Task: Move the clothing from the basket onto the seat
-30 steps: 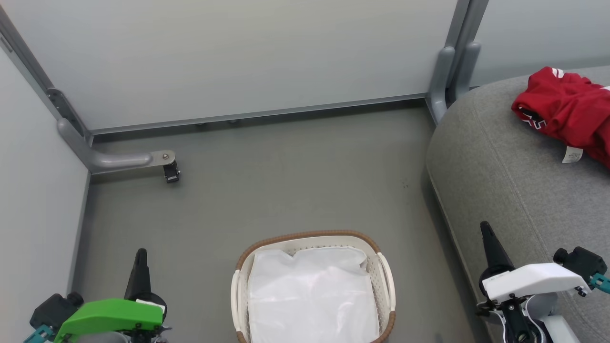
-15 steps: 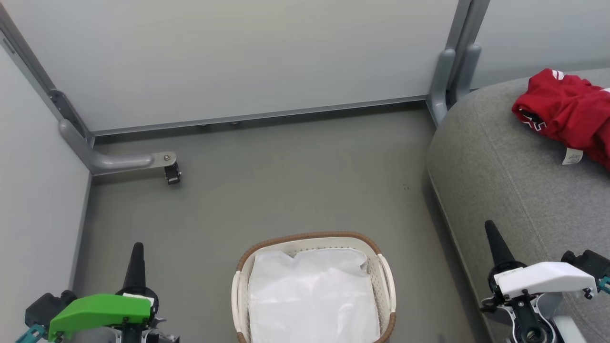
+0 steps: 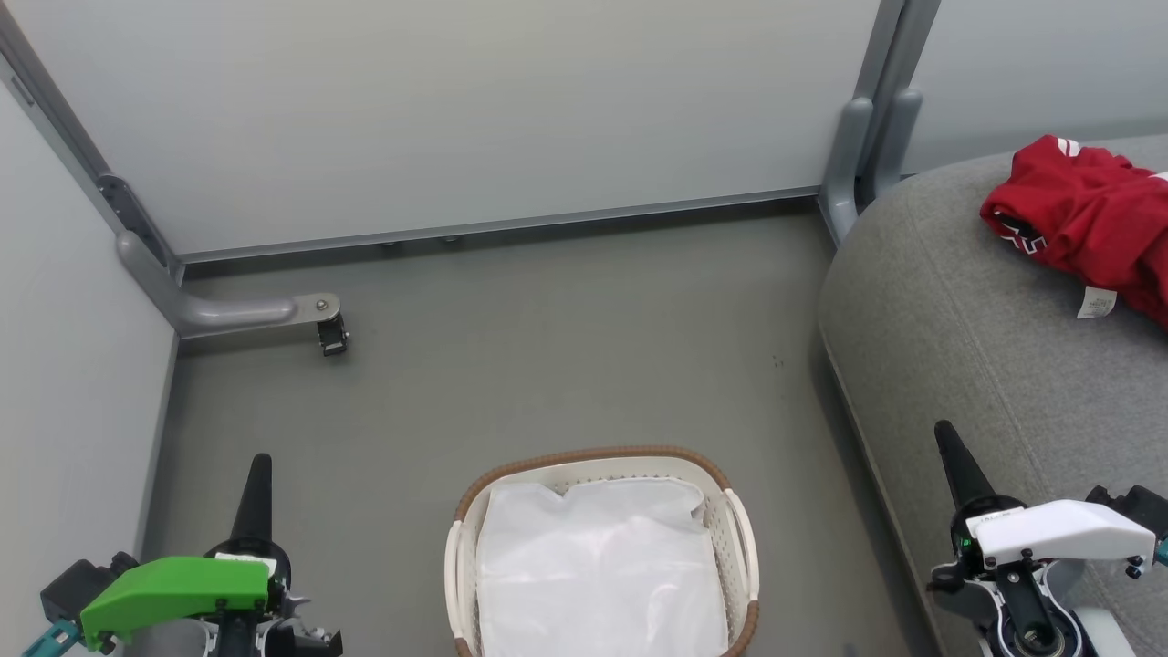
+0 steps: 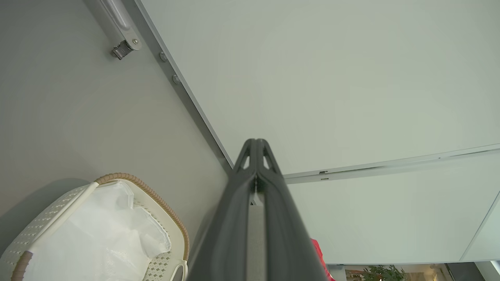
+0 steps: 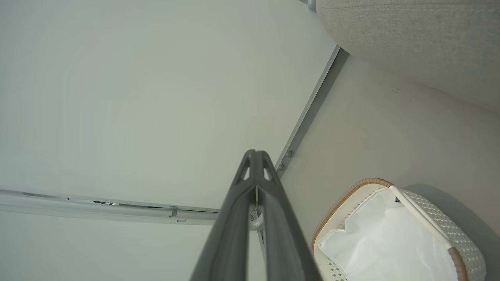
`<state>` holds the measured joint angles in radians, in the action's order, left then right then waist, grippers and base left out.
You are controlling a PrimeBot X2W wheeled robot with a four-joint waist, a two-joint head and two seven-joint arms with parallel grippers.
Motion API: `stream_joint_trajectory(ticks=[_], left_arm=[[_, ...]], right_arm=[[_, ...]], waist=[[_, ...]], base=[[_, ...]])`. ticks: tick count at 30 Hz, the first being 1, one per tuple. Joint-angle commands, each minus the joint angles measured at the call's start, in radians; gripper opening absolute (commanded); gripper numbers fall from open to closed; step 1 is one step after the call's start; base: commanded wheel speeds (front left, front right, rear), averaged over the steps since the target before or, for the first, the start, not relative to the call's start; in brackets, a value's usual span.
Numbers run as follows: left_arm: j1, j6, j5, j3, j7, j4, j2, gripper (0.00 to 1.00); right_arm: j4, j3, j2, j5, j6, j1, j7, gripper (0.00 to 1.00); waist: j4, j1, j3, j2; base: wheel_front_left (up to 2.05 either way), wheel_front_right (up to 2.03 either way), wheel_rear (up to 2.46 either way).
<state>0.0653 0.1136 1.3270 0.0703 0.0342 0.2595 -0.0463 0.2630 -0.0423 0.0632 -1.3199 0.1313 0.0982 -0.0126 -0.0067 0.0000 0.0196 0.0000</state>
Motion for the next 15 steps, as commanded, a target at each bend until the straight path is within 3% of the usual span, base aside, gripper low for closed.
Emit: stream_joint_trajectory(ticks=[1,15], left_arm=[[0.023,0.004,0.023,0.009,0.007,-0.010,-0.005,0.00],[0.035,0.010,0.127,0.022,0.036,-0.013,-0.006,0.00]], right_arm=[[-0.011,-0.005,0.006,-0.025,-0.001,0.013,-0.007,0.00],[-0.015,-0.025,0.005,-0.138,-0.001,0.013,-0.039,0.00]], waist=[[0.000,0.0000,-0.001,0.0000],[0.003,0.0000,-0.006,0.0000]], base=[[0.00,0.00,0.00],[0.00,0.00,0.00]])
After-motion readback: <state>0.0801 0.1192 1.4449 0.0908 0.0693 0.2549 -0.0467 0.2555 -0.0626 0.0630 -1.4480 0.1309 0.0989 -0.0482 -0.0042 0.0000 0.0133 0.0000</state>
